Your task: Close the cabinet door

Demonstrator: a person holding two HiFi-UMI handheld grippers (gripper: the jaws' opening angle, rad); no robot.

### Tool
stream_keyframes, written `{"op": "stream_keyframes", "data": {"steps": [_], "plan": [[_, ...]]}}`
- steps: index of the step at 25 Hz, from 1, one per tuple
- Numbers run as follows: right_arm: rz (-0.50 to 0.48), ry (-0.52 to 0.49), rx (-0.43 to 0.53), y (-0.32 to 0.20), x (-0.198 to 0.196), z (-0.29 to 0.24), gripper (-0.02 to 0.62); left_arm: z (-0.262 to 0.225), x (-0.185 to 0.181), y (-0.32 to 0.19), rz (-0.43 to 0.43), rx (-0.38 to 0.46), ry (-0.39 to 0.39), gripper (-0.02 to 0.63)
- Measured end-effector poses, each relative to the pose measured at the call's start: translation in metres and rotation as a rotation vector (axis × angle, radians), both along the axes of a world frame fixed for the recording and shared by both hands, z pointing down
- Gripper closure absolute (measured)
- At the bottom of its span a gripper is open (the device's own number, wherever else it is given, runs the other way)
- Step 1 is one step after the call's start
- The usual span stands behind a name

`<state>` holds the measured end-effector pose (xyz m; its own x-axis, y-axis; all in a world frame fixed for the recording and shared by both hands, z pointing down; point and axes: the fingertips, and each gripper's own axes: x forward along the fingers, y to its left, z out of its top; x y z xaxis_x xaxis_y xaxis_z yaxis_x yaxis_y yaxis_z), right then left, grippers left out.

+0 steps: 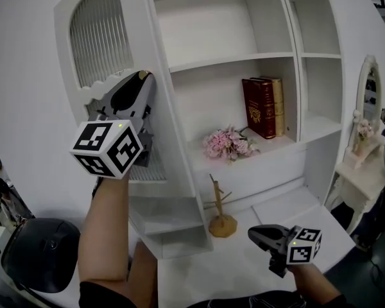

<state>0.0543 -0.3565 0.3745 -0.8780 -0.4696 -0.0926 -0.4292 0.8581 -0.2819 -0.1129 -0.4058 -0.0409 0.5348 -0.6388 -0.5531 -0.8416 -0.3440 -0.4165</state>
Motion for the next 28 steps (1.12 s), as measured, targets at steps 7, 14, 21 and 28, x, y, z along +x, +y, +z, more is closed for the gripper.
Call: {"op": "stream_keyframes", "data": {"steps": [7,14,21,28], "plan": [[0.002,0.007,-0.018,-0.005,0.012,0.006,0.589,0.0,0.004,-0.026,-0.093,0.006,-0.041,0.525],[-0.017,0.013,-0.027,-0.012,0.022,0.009,0.589,0.0,0.006,-0.045,-0.162,0.021,-0.048,0.525],[-0.029,0.003,-0.052,-0.024,0.038,0.016,0.588,0.001,0.004,-0.067,-0.222,0.02,-0.041,0.525],[-0.037,-0.01,-0.087,-0.032,0.057,0.024,0.589,0.0,0.003,-0.084,-0.261,-0.005,-0.038,0.525]]}}
